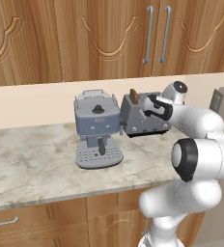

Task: Start the toaster. Once the lever pops up, take the bread to the plate on the dining counter.

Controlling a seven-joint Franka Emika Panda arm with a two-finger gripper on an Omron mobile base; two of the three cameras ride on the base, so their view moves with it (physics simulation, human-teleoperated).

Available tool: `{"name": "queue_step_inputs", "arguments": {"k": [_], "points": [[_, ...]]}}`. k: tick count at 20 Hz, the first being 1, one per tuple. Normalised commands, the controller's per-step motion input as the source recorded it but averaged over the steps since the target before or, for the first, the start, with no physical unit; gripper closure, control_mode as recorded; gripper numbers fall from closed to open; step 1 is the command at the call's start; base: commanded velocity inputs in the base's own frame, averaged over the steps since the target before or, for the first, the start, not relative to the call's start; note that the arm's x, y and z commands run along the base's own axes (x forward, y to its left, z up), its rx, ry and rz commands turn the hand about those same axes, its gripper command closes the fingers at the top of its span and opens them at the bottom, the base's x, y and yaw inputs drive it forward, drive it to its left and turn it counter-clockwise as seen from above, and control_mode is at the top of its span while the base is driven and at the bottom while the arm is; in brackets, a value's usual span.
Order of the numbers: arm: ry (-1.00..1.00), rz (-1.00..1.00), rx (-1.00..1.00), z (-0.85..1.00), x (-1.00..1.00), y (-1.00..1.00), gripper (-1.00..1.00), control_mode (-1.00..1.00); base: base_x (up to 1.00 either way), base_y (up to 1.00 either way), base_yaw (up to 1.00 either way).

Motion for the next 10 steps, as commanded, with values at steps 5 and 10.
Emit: {"name": "queue_step_inputs", "arguments": {"k": [5,10], "points": [[0.00,0.00,0.00,-0.03,0.19,-0.11,-1.00,-1.00,0.00,0.00,0.00],[0.00,-0.04,0.00,-0.10,0.17,0.00,-1.00,-1.00,0.00,0.00,0.00]]}}
